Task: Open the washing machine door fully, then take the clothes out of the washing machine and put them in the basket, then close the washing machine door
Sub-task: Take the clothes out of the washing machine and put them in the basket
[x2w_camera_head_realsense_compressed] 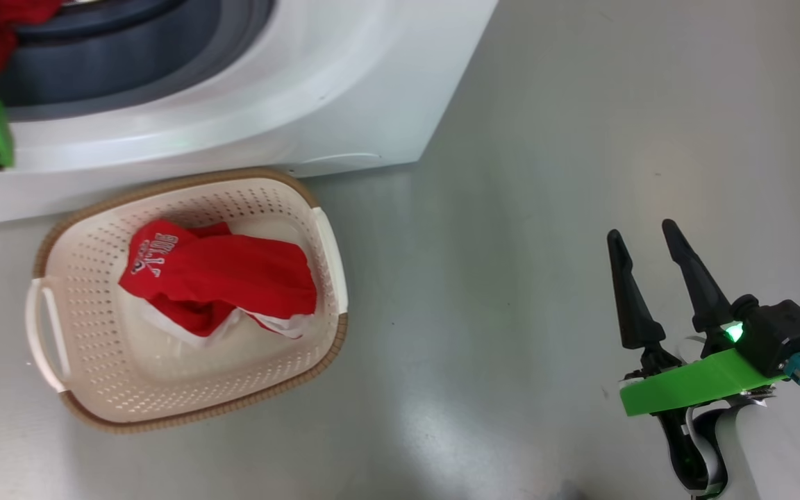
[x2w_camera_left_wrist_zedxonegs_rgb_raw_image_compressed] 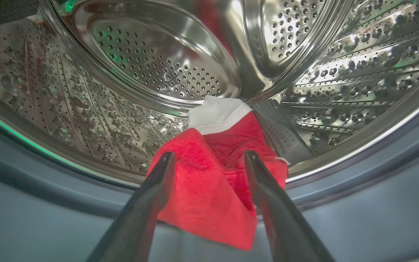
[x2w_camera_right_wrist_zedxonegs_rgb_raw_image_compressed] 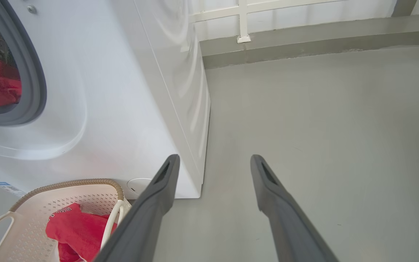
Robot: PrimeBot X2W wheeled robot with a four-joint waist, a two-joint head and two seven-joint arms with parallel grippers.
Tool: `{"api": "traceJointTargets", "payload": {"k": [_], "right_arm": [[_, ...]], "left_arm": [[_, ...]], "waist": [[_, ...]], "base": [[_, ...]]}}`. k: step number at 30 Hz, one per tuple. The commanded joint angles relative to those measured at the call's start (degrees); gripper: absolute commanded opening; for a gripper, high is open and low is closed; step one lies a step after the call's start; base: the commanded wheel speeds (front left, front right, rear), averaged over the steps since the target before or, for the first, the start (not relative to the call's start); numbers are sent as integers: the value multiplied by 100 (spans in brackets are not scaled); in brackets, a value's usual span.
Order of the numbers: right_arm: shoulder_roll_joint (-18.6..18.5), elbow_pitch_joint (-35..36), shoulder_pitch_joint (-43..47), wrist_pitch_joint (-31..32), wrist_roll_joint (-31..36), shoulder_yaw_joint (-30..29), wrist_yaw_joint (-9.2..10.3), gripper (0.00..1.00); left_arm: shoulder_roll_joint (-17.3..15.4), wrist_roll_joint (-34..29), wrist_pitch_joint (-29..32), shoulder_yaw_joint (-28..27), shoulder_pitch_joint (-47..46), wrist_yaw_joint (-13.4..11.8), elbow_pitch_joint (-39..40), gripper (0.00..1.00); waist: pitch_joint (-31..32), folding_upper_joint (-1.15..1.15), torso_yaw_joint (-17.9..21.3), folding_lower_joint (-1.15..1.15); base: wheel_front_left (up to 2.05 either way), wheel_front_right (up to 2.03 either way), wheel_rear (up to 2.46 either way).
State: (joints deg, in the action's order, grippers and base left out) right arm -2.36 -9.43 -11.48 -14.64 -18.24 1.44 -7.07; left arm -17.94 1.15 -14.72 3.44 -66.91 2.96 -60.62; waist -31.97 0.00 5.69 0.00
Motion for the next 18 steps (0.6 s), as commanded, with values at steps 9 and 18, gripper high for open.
{"api": "traceJointTargets", "payload": {"k": [9,18], "right_arm": [[-52,195,-117,-36,-212,361,-42,100],[-52,239,-123,-36,-238,369,-42,100]], "left_arm": [[-733,49,-28,-107,-586,-80,-644,100],[-827,-29,-28,111,-721,-51,-1012,2]], "waist": [[-340,0,396,0],[-348,0,464,0]], "base": [[0,0,0],[0,0,0]]}}
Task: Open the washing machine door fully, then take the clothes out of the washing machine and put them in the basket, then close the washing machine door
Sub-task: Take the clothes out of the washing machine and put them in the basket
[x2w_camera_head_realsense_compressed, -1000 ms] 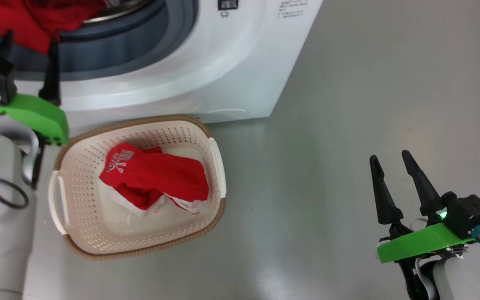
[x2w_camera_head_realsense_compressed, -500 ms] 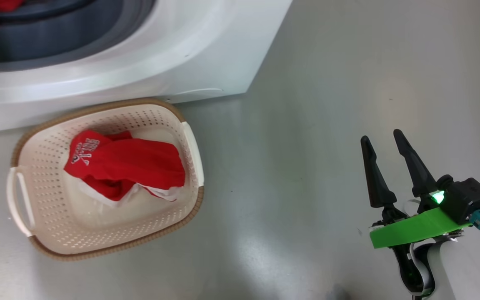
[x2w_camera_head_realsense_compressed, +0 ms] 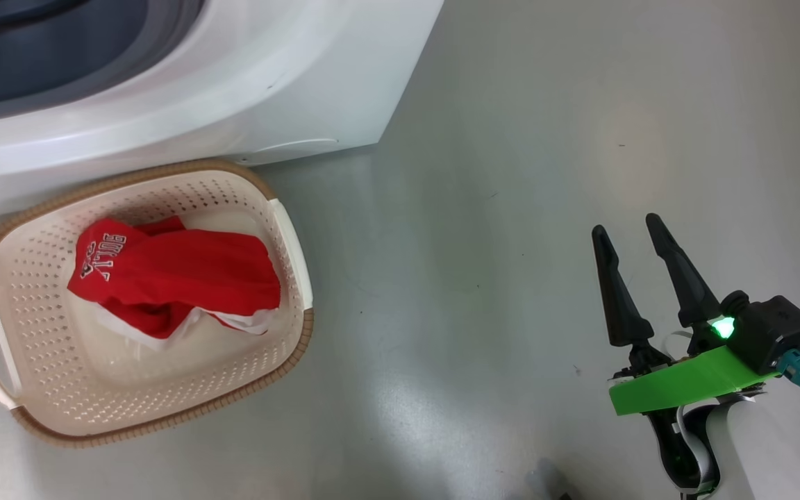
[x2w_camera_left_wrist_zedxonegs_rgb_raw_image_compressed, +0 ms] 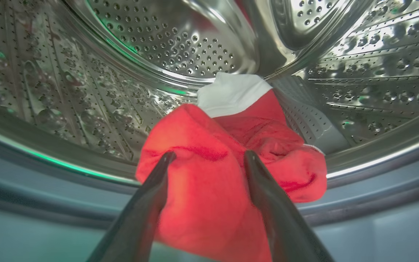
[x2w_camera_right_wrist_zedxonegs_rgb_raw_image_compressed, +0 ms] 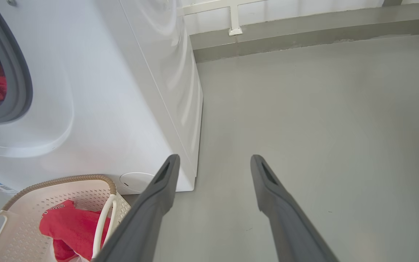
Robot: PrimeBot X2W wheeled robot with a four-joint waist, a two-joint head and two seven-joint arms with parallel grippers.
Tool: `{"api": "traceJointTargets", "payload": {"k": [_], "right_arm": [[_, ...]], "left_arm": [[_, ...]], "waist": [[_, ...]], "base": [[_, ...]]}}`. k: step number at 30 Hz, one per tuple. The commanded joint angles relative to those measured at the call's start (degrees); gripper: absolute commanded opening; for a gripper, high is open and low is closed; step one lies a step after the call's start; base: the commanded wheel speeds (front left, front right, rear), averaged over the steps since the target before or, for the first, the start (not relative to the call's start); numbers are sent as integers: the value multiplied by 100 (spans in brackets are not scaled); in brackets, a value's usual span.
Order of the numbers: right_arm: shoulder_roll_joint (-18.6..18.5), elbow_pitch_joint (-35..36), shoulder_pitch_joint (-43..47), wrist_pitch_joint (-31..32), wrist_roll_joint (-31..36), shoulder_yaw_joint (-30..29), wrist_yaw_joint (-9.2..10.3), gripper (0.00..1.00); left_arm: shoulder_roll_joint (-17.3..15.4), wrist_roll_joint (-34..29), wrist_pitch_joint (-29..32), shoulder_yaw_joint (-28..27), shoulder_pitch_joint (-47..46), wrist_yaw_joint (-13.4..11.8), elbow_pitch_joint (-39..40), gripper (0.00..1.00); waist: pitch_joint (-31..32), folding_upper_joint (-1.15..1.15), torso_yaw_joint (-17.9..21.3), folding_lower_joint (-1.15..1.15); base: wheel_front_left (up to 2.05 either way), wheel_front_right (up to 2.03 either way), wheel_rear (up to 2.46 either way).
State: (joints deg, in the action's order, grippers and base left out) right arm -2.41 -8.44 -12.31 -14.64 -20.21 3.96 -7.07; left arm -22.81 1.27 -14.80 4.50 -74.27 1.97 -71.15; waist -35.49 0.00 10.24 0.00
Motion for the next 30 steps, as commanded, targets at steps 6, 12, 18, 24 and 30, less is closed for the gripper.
{"api": "traceJointTargets", "payload": {"k": [6,12,18,24,30], "right_arm": [[-47,173,-96,-36,-27,107,-42,100],[-47,139,-81,-36,11,64,-42,100],[-47,103,-67,-36,23,42,-42,100],[-47,37,13,-36,60,-39,-42,100],[-47,-45,143,-36,158,-180,-42,100]], "left_arm": [[-342,-45,-20,88,54,56,250,0],[-231,10,-20,142,246,50,627,0],[-107,140,-20,137,430,118,866,0],[203,762,-20,-353,864,334,1510,0],[586,1136,-20,-840,1765,486,2671,0]], "waist": [[29,0,6,0],[138,0,-70,0],[250,0,-150,0],[477,0,-324,0],[791,0,-529,0]], "base": [[0,0,0],[0,0,0],[0,0,0],[0,0,0],[0,0,0]]}}
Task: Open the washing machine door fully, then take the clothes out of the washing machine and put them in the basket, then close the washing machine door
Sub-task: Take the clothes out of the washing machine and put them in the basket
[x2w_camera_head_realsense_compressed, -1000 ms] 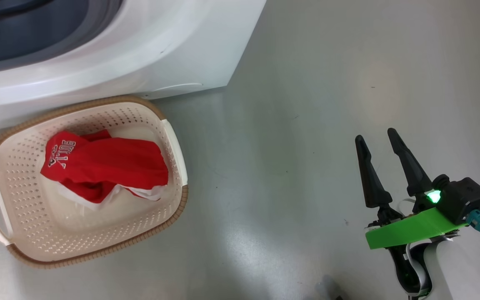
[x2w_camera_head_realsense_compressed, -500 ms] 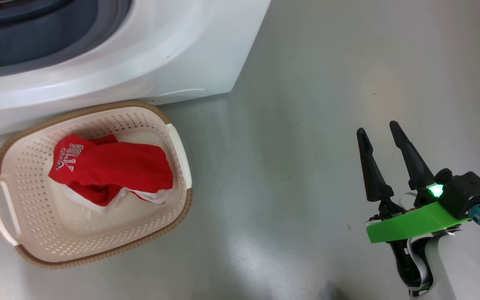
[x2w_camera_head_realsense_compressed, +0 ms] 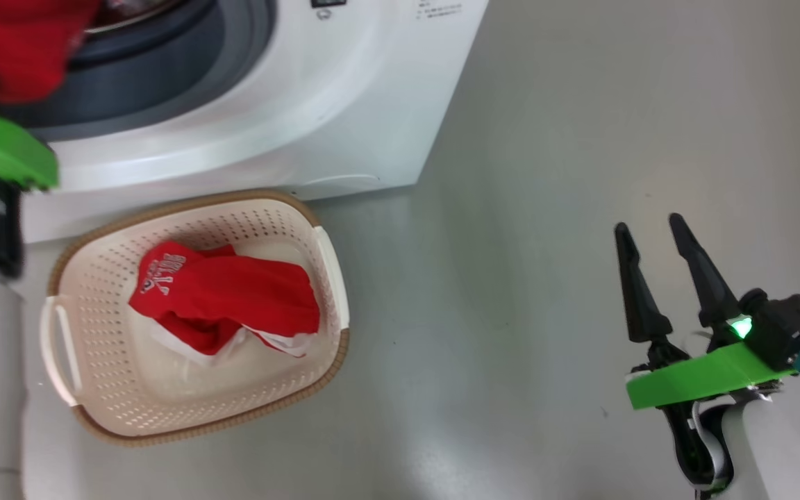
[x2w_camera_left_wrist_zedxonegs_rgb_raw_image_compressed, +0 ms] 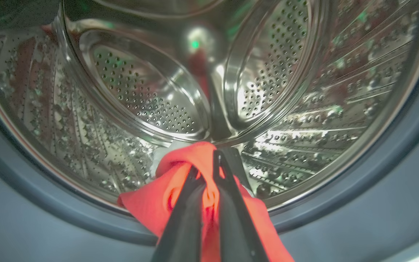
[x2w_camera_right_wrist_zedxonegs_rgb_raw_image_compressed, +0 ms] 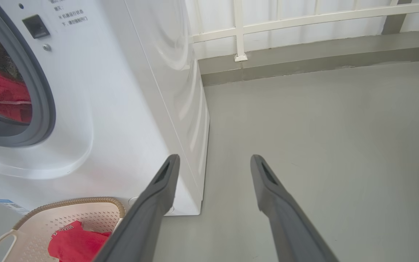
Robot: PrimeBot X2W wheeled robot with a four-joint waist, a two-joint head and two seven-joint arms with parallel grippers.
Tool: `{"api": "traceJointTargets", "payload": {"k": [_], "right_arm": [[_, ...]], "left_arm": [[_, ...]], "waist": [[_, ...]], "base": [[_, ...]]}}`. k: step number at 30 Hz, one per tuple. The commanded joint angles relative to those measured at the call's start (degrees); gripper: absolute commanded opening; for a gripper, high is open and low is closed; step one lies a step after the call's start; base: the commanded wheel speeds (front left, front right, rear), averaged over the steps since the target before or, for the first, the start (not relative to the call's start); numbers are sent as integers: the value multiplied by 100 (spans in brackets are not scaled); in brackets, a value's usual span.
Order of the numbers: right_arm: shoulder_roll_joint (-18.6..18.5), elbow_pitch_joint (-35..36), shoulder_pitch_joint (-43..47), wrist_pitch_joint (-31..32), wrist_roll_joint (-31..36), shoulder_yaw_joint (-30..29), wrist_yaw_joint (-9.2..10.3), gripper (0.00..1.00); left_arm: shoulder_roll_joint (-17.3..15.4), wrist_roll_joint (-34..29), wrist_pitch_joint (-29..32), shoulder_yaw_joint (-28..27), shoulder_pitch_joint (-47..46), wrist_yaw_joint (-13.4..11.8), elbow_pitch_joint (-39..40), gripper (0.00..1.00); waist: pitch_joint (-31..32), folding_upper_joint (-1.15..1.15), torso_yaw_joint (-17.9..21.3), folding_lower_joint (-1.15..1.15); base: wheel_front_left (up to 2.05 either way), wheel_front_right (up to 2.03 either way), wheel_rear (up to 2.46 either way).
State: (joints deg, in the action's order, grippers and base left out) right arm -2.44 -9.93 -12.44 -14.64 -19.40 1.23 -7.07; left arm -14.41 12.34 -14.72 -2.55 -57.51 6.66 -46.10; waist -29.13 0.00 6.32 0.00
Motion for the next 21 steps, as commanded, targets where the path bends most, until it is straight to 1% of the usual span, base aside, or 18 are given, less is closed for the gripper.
{"api": "traceJointTargets", "payload": {"k": [1,6,8,12,15,16,21], "right_arm": [[-43,95,180,-36,94,67,-42,100],[-43,52,308,-36,177,-37,-42,100],[-43,40,353,-36,201,-60,-42,100],[-43,35,421,-36,235,-87,-42,100],[-43,43,475,-36,260,-105,-42,100],[-43,43,475,-36,260,-105,-42,100],[-43,52,560,-36,293,-144,-42,100]], "left_arm": [[-181,59,-28,-203,251,33,363,0],[144,92,-28,-485,1015,74,1293,0],[253,110,-28,-505,1295,78,1703,0],[299,122,-28,-368,1851,80,2503,0],[321,160,-28,-404,2194,81,3032,0],[321,160,-28,-404,2194,81,3032,0],[409,185,-28,-602,2605,81,3879,0]], "waist": [[206,0,-171,0],[437,0,-312,0],[519,0,-348,0],[618,0,-403,0],[680,0,-433,0],[680,0,-433,0],[732,0,-471,0]], "base": [[0,0,0],[0,0,0],[0,0,0],[0,0,0],[0,0,0],[0,0,0],[0,0,0]]}}
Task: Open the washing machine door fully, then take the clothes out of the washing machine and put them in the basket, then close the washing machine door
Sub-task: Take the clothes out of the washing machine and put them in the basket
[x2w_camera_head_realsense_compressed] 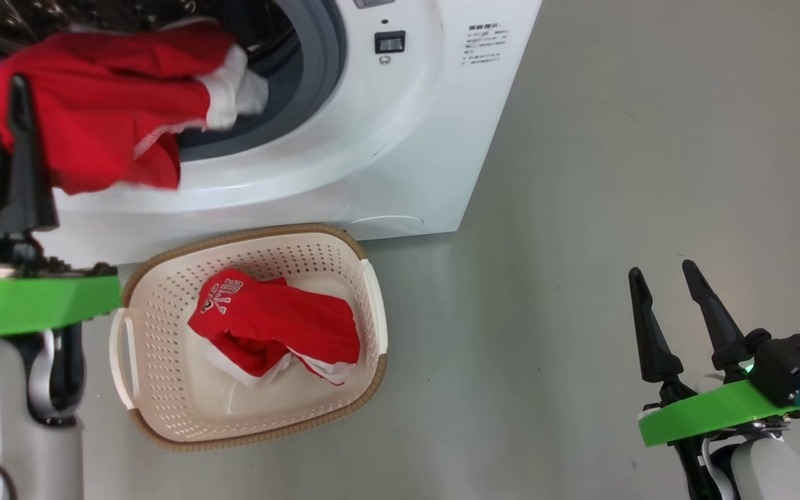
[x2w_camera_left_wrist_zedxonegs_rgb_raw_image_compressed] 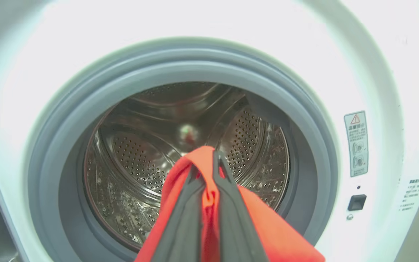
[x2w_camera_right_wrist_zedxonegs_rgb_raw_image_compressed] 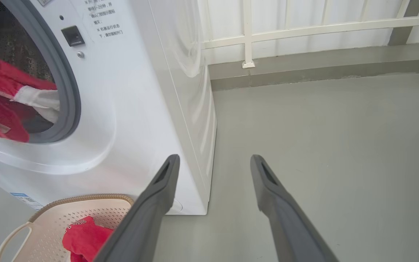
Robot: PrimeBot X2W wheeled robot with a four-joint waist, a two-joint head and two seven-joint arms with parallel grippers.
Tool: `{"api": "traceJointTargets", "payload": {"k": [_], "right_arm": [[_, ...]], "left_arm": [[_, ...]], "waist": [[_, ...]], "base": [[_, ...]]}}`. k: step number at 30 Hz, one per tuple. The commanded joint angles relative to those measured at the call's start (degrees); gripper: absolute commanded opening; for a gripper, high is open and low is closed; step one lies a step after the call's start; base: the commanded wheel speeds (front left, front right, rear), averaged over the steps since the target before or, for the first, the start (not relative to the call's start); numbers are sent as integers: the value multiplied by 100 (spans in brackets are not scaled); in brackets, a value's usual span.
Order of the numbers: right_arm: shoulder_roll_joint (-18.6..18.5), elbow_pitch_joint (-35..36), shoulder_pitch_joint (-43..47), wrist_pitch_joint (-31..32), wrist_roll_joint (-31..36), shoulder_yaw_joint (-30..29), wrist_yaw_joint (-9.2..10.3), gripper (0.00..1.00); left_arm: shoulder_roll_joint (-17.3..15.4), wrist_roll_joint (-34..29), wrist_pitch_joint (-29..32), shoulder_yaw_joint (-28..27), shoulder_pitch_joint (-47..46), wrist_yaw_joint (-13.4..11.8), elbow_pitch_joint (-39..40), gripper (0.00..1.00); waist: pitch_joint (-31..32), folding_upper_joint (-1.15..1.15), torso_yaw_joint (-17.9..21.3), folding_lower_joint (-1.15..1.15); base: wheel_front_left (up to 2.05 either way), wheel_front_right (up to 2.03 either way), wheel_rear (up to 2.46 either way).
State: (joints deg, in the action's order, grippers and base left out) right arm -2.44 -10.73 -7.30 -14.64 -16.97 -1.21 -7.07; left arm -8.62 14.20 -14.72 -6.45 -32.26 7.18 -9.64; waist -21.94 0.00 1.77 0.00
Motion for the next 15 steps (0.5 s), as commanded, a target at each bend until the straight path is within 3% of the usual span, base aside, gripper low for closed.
{"api": "traceJointTargets", "payload": {"k": [1,8,15], "right_arm": [[-43,135,60,-36,55,95,-42,100],[-43,156,108,-36,65,40,-42,100],[-43,165,89,-36,61,40,-42,100]], "left_arm": [[-140,0,-28,-264,146,30,399,0],[59,5,-28,-453,464,30,1460,0],[83,-39,-28,-359,617,30,1331,0]], "waist": [[18,0,-21,0],[20,0,-53,0],[-17,0,-57,0]], "base": [[0,0,0],[0,0,0],[0,0,0]]}}
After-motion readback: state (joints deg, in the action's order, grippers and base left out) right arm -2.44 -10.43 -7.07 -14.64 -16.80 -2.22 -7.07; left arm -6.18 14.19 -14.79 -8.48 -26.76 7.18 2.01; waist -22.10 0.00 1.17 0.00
